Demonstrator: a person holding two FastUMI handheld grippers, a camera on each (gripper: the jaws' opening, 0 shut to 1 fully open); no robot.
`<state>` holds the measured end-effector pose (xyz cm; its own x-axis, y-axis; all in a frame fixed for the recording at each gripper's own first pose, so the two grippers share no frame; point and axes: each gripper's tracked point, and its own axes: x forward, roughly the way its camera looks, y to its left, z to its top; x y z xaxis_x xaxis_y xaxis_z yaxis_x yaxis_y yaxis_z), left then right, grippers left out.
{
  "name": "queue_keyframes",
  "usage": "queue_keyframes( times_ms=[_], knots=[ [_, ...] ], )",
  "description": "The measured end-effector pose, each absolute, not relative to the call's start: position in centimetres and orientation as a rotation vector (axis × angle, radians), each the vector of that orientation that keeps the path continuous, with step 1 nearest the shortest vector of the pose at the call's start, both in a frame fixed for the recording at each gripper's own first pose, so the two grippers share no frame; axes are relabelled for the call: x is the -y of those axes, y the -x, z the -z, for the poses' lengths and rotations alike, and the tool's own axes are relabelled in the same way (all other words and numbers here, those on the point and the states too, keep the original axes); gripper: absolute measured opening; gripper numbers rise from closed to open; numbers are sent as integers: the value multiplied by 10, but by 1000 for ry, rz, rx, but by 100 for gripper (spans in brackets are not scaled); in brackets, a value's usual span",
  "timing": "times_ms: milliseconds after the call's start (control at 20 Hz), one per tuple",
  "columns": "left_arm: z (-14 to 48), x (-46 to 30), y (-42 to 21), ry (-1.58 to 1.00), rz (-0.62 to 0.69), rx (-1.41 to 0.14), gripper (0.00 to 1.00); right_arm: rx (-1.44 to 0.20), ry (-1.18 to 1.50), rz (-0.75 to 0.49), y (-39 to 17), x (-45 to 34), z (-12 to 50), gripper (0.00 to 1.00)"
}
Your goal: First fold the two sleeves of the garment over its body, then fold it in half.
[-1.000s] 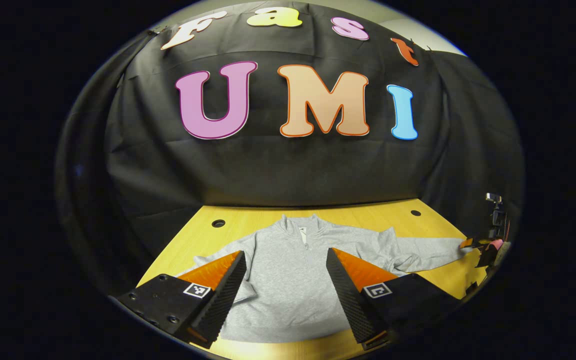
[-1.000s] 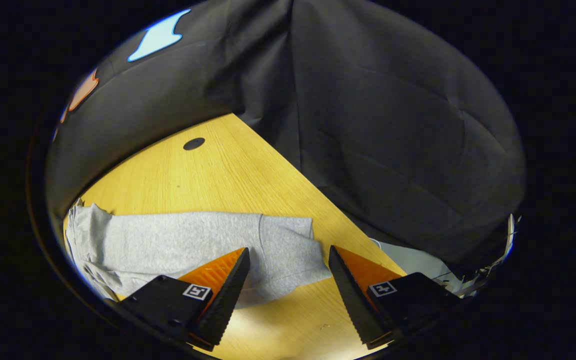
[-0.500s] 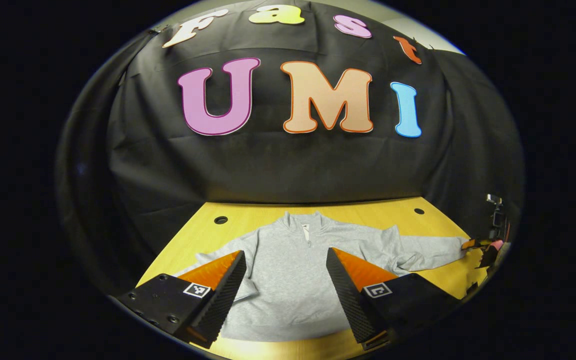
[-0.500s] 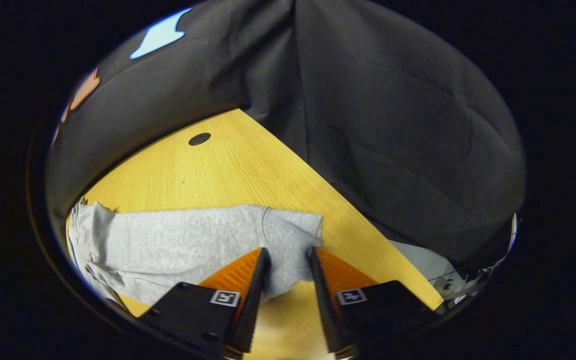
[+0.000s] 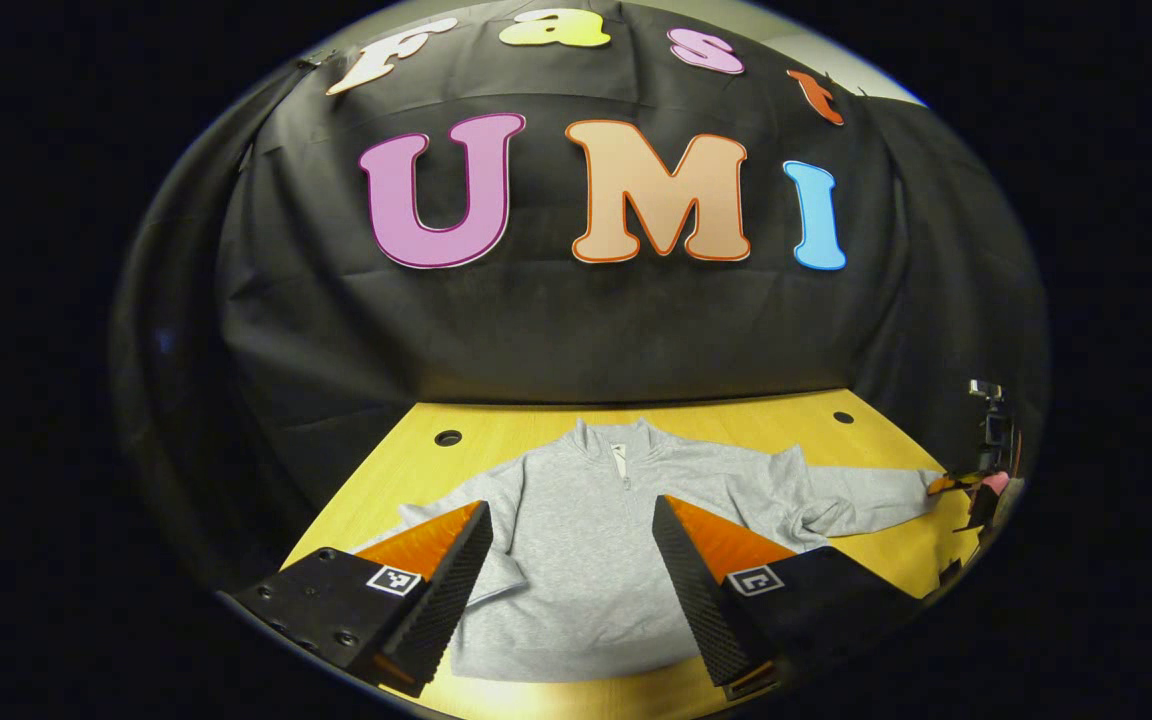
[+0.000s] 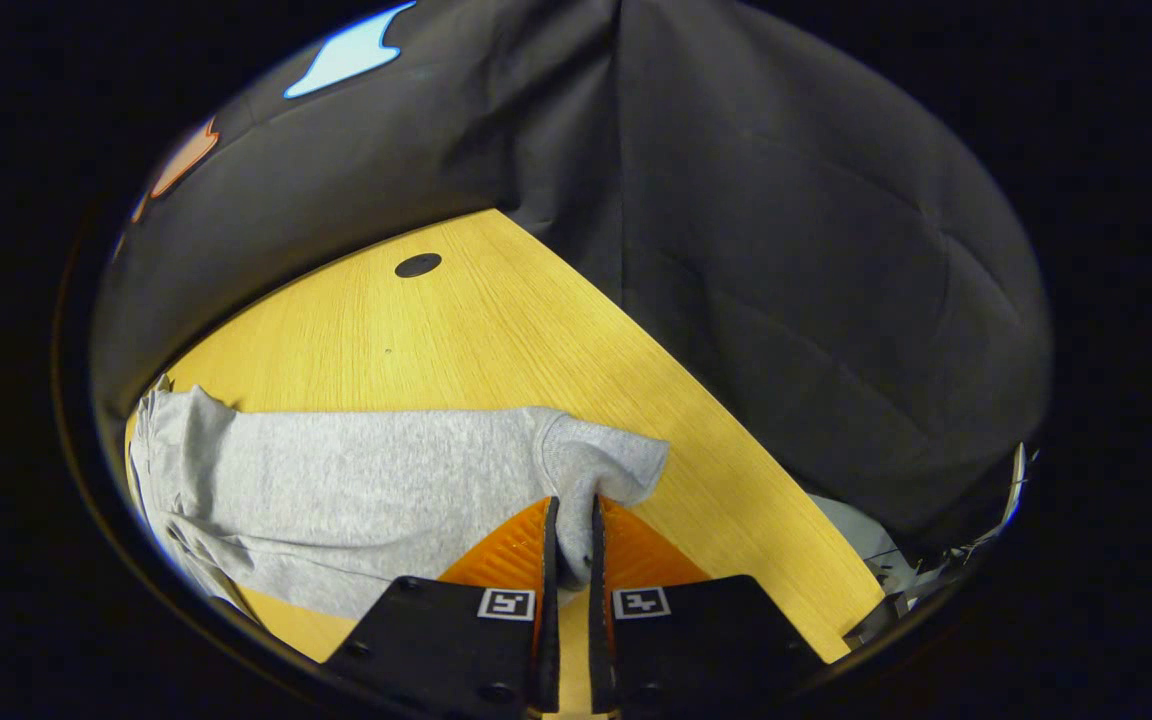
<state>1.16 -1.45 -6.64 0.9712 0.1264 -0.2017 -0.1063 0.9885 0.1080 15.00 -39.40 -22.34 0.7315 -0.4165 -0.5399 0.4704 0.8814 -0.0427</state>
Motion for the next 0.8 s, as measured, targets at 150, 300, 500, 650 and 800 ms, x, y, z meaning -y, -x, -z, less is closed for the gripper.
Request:
queue_keyframes(
  times_ms=[150,300,500,650,800],
  knots=[
    [67,12,-9,-86,-113,-207,94,-531,-123,487,-148,380,207,14],
    [68,8,-8,-77,-110,-204,94,-487,-139,462,-150,357,190,15],
    [65,-2,-3,-70,-116,-196,95,-443,-151,390,-157,307,167,14],
    [65,-11,3,-53,-119,-188,95,-414,-123,317,-169,259,151,14],
    [63,-25,9,-41,-133,-181,94,-398,-107,225,-168,198,141,15]
  ],
)
